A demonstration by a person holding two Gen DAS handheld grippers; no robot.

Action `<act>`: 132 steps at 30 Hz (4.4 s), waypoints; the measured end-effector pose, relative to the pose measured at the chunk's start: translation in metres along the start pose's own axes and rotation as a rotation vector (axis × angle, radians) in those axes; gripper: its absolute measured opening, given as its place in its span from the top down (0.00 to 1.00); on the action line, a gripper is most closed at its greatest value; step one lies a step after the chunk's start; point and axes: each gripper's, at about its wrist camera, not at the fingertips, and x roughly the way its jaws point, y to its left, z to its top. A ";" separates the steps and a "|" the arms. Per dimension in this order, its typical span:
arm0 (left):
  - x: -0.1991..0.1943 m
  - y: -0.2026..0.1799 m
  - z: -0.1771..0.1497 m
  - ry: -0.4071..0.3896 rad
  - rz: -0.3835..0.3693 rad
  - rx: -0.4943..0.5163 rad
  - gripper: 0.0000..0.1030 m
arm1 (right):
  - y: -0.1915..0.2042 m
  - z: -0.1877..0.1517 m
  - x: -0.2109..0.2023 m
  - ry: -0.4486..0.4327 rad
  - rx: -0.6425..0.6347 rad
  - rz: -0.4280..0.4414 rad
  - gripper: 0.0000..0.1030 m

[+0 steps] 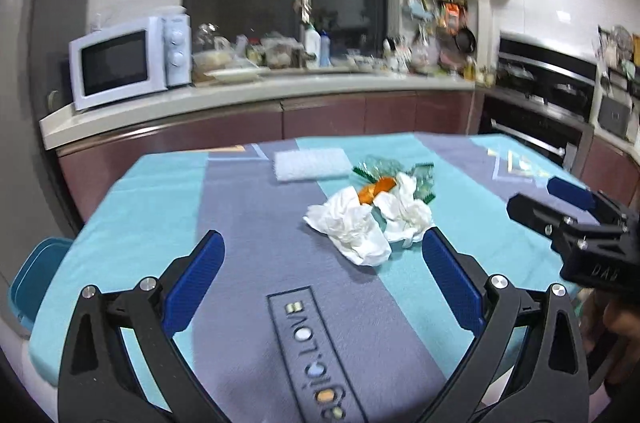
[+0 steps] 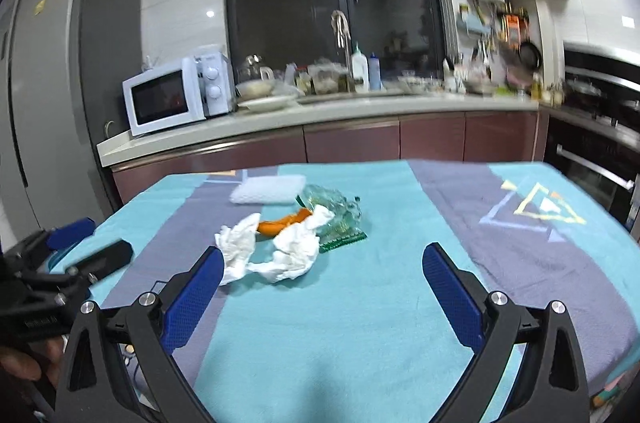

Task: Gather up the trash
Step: 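Move both open tools back over the table toward the white tissues, then close the left tool on a white tissue while the right tool grasps another tissue, then carry both white tissues in the tools over the blue bin, then open both tools to drop the tissues into the bin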

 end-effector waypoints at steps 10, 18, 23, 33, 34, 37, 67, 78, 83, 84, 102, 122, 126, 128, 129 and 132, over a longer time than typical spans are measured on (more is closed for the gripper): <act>0.119 -0.004 0.028 0.194 -0.029 0.015 0.06 | -0.013 0.005 0.065 0.157 0.056 0.042 0.12; 0.191 0.007 0.028 0.369 -0.035 -0.020 0.25 | -0.012 0.009 0.093 0.233 0.048 0.071 0.19; 0.199 0.011 0.023 0.385 -0.055 -0.040 0.42 | -0.006 0.009 0.108 0.290 0.056 0.123 0.31; 0.186 0.012 0.009 0.363 -0.119 -0.044 0.83 | 0.010 0.000 0.127 0.394 0.035 0.193 0.87; 0.184 0.013 0.008 0.360 -0.127 -0.048 0.85 | 0.010 0.000 0.126 0.390 0.038 0.199 0.91; 0.173 0.015 0.005 0.344 -0.151 -0.057 0.87 | 0.012 -0.001 0.119 0.378 0.042 0.223 0.92; -0.161 0.171 -0.009 -0.133 0.331 -0.224 0.86 | 0.160 0.052 -0.032 0.029 -0.213 0.521 0.92; -0.228 0.266 -0.048 -0.145 0.519 -0.348 0.86 | 0.260 0.059 -0.017 0.042 -0.350 0.681 0.92; -0.217 0.305 -0.067 -0.088 0.565 -0.400 0.86 | 0.306 0.061 0.013 0.088 -0.406 0.744 0.92; -0.210 0.310 -0.070 -0.077 0.570 -0.404 0.86 | 0.313 0.060 0.018 0.096 -0.414 0.753 0.92; -0.063 0.423 -0.094 0.166 0.552 -0.520 0.86 | 0.459 0.022 0.138 0.319 -0.635 0.753 0.92; 0.015 0.462 -0.102 0.285 0.591 -0.506 0.49 | 0.508 -0.020 0.221 0.536 -0.715 0.636 0.76; 0.012 0.462 -0.101 0.270 0.604 -0.511 0.39 | 0.502 -0.013 0.221 0.522 -0.683 0.632 0.71; 0.006 0.459 -0.098 0.254 0.613 -0.502 0.36 | 0.497 -0.007 0.219 0.513 -0.660 0.635 0.71; 0.003 0.458 -0.095 0.248 0.614 -0.500 0.33 | 0.492 -0.004 0.216 0.499 -0.650 0.633 0.71; -0.015 0.449 -0.086 0.198 0.639 -0.486 0.19 | 0.478 0.006 0.207 0.468 -0.616 0.641 0.68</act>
